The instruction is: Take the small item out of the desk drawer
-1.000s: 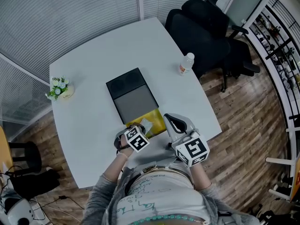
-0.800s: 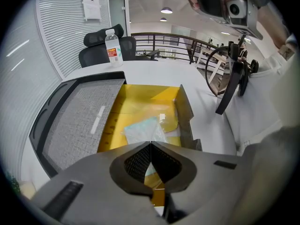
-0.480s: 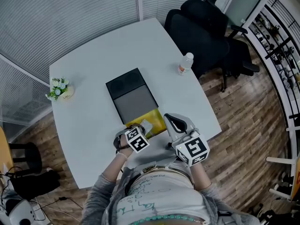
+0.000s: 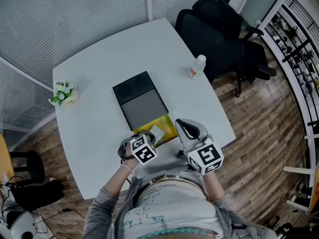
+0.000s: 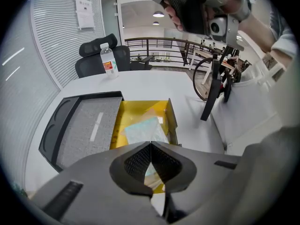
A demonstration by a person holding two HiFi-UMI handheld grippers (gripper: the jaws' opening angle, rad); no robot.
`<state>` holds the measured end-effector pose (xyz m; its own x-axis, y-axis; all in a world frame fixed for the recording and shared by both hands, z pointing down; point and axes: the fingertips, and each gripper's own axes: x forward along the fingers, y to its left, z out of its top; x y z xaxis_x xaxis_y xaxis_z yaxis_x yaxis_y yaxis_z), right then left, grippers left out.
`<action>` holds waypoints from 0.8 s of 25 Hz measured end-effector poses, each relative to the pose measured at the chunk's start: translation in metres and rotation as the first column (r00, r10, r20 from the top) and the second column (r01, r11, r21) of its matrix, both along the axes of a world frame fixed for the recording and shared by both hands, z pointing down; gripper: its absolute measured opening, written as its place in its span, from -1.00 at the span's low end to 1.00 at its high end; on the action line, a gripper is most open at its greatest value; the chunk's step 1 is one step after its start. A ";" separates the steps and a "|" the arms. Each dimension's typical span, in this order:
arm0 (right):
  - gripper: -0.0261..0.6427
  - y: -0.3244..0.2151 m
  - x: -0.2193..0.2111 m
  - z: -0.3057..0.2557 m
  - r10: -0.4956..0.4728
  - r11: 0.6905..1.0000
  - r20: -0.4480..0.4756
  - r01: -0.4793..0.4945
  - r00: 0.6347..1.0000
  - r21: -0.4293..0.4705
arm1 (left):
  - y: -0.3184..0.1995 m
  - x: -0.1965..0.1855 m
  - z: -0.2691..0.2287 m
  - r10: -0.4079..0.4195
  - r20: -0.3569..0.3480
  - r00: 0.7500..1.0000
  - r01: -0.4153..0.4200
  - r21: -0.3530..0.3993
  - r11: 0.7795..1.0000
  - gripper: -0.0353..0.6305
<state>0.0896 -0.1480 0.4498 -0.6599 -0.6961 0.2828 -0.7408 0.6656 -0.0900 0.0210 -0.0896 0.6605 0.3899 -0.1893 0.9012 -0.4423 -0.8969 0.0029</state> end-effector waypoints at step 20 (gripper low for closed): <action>-0.92 0.006 -0.004 0.003 -0.021 1.000 -0.011 0.021 1.000 -0.009 | 0.010 0.000 -0.073 -0.035 -0.106 0.994 0.034 -0.011 0.999 -0.90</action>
